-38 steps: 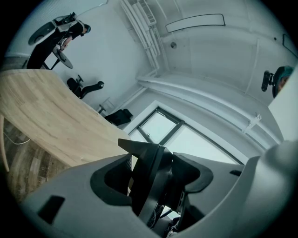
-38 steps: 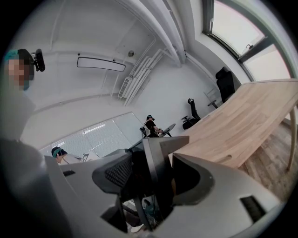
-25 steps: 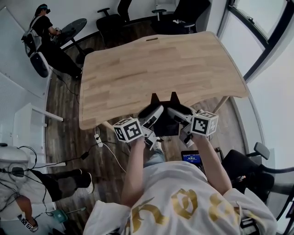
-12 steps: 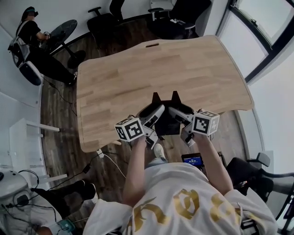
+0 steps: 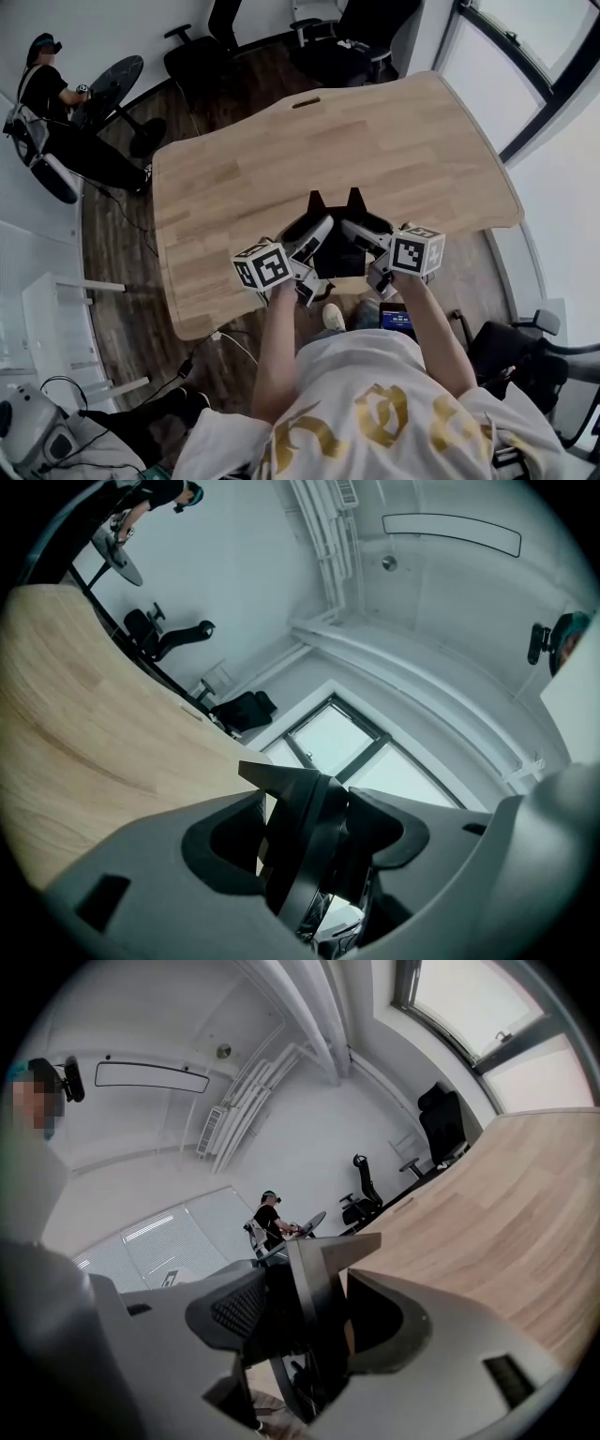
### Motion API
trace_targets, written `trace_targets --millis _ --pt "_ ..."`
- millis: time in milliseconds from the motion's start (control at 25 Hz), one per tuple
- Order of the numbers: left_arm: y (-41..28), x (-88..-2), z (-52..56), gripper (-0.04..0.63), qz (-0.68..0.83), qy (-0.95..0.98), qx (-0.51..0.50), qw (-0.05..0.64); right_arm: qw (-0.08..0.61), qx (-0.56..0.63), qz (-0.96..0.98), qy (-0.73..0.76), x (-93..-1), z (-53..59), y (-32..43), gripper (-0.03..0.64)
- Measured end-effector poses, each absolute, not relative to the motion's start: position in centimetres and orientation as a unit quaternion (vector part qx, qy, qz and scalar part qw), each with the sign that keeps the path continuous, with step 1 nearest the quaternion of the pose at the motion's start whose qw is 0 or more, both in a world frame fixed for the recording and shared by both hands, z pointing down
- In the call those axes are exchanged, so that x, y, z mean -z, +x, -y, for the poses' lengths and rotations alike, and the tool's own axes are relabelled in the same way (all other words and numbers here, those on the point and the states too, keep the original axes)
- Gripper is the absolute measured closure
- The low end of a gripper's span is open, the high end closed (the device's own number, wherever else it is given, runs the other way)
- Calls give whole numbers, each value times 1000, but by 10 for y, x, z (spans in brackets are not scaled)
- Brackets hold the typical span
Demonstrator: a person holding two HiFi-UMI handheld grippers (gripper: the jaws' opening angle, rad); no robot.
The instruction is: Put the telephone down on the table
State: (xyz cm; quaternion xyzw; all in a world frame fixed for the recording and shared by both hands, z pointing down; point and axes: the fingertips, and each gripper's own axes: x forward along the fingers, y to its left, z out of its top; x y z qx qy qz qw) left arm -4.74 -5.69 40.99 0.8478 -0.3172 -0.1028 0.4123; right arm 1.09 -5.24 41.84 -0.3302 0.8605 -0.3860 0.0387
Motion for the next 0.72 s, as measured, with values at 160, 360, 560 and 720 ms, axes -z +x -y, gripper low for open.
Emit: trace_targets --millis 160,360,560,720 --pt "-47 -409 68 339 314 851 100 409 44 382 -861 -332 -418 64 12 374" --pt "-50 -414 83 339 316 852 92 407 50 388 -861 -326 -424 78 9 374" --pt "-53 -417 103 339 322 848 89 411 48 396 -860 -319 -428 98 6 374" --pt "-56 -419 121 339 325 848 86 411 50 400 -859 -316 -430 117 3 374"
